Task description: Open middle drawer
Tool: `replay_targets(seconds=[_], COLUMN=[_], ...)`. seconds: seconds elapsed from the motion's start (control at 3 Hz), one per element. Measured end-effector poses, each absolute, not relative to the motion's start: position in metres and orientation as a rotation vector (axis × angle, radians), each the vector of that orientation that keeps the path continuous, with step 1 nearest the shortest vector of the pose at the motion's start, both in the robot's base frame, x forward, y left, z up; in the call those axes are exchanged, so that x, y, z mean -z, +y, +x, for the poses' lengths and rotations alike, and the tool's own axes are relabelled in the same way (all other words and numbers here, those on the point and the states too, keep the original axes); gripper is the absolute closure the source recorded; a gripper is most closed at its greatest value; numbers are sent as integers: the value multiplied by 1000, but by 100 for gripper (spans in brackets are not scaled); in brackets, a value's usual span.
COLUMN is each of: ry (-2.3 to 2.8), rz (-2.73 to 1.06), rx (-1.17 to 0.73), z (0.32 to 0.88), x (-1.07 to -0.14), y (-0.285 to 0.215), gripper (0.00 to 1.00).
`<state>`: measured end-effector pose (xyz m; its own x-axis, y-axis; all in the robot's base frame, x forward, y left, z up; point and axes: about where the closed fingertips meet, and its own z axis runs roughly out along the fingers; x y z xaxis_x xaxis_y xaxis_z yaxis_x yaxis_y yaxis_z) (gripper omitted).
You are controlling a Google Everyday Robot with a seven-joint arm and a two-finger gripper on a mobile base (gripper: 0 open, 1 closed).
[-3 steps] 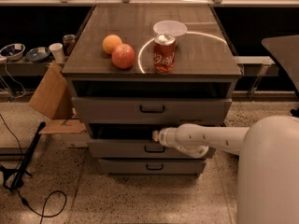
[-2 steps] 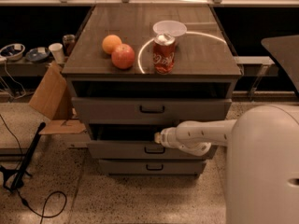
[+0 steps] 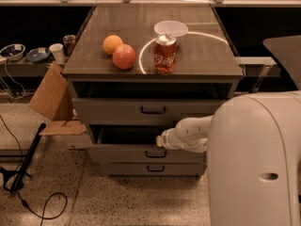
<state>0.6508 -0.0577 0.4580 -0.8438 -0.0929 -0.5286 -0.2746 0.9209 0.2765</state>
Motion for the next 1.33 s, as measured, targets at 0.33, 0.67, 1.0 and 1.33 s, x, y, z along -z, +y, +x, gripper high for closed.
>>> replay_targets(seconds=[0.33, 0.67, 1.0, 1.33], ry=[2583, 2594, 2597, 2646], rz=[-286, -292, -290, -252], rx=[-454, -436, -433, -457], z=[647, 645, 645, 650], x=[-454, -450, -452, -441], y=[-58, -56, -55, -46], gripper=[100, 100, 100, 100])
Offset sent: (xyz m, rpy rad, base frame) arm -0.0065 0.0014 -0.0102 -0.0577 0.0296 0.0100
